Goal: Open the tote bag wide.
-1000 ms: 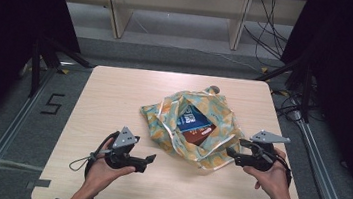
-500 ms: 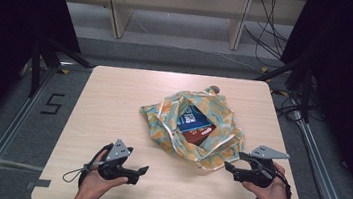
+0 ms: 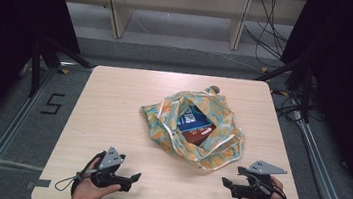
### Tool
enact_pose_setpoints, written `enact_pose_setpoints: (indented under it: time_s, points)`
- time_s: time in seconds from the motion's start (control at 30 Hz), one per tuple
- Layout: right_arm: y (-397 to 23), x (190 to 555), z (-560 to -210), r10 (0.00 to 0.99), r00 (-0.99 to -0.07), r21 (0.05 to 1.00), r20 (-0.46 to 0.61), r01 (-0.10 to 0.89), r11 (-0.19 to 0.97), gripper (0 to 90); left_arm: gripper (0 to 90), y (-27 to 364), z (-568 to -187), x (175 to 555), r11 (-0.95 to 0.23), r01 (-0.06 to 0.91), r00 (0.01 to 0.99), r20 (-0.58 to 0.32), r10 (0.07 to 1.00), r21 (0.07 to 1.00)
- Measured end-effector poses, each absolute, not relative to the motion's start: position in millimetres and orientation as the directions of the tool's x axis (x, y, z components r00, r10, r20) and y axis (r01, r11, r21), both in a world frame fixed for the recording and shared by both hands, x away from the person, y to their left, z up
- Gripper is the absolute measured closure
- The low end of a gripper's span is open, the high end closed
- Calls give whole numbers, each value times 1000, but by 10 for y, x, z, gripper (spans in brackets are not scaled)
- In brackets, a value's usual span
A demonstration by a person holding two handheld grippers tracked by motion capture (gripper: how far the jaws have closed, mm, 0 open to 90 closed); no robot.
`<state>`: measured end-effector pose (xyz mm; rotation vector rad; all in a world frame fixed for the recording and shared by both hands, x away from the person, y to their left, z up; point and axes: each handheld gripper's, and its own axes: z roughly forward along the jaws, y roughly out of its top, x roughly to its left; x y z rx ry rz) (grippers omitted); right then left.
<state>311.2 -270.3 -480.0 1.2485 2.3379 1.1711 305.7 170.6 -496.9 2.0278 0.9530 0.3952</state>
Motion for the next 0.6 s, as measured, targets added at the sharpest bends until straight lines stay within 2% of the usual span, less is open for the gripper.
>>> enact_pose_setpoints:
  time_s: [0.2, 0.23, 0.33, 0.37, 0.43, 0.53, 0.57, 0.6]
  points:
    - [-2744, 3044, -4880, 774, -616, 730, 145, 595, 337, 236, 158, 1748, -4988, 3065, -406, 487, 668, -30, 744, 774]
    - [-2741, 3031, -4896, 772, -619, 727, 140, 594, 344, 235, 158, 1735, -4998, 3060, -381, 503, 653, -51, 756, 776]
    - [-2709, 2980, -4917, 779, -604, 711, 165, 620, 330, 229, 158, 1731, -5005, 3067, -379, 496, 648, -43, 760, 781]
    - [-2728, 2995, -4916, 773, -622, 713, 124, 598, 366, 229, 158, 1735, -5000, 3074, -391, 497, 660, -46, 750, 775]
    - [-2707, 2980, -4916, 780, -608, 696, 147, 624, 355, 228, 158, 1729, -5014, 3087, -393, 486, 657, -30, 753, 781]
    - [-2718, 3011, -4946, 767, -633, 712, 105, 586, 387, 228, 158, 1714, -5030, 3093, -374, 504, 646, -52, 762, 778]
    - [-2691, 2986, -4937, 778, -610, 692, 151, 627, 358, 228, 158, 1713, -5035, 3095, -374, 499, 649, -51, 759, 782]
    - [-2718, 3011, -4943, 768, -633, 701, 100, 592, 397, 228, 158, 1724, -5031, 3102, -394, 491, 657, -33, 753, 777]
